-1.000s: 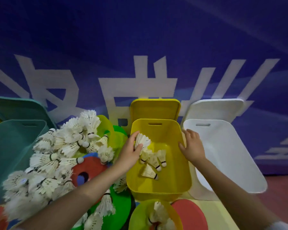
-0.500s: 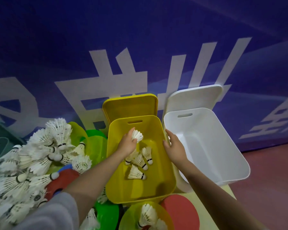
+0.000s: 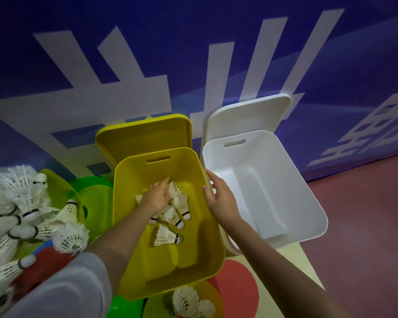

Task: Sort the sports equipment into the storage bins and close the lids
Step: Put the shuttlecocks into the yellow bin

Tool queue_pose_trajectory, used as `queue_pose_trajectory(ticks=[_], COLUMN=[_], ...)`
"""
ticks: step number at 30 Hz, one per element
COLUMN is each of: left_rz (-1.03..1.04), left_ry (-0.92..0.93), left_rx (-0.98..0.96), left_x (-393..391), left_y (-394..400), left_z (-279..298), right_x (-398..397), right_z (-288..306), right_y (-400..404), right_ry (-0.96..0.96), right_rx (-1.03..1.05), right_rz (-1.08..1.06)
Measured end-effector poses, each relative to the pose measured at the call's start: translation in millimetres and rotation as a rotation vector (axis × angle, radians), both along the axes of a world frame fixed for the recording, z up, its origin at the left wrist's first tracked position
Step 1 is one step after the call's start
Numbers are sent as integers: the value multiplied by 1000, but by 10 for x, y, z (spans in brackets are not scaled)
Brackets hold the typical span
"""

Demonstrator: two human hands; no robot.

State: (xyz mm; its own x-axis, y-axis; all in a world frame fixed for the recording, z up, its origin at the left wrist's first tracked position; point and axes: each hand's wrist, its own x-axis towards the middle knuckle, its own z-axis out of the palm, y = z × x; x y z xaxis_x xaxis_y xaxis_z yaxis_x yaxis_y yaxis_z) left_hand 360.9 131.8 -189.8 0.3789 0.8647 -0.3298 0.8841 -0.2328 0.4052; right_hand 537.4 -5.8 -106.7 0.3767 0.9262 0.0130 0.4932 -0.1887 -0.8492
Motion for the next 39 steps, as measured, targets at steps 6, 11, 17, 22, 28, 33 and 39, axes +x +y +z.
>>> queue_pose_trajectory(ticks=[6, 11, 17, 22, 28, 33, 39], left_rz=[133, 78, 147, 248, 352, 362, 203], left_ry=[-317, -514, -629, -556, -475, -369, -220], left_rx=[2, 125, 256, 323, 311, 247, 221], left_x=[-85, -617, -1685, -2576, -3386, -3696, -3751], left_y=[-186, -595, -999, -1133, -1248, -1283, -1201], left_z=[670, 1381, 1847, 1870, 1649, 1399, 1220], right_x=[28, -3, -686, -1652, -2505, -2818, -2973], right_z=[123, 300, 673, 813, 651, 512, 446], right_y=[-45, 5, 30, -72, -83, -30, 72], right_ry=[-82, -475, -427, -352, -380, -533, -653], right_rx=[-53, -216, -112, 41, 46, -95, -205], right_rz=[22, 26, 29, 244, 426, 557, 570])
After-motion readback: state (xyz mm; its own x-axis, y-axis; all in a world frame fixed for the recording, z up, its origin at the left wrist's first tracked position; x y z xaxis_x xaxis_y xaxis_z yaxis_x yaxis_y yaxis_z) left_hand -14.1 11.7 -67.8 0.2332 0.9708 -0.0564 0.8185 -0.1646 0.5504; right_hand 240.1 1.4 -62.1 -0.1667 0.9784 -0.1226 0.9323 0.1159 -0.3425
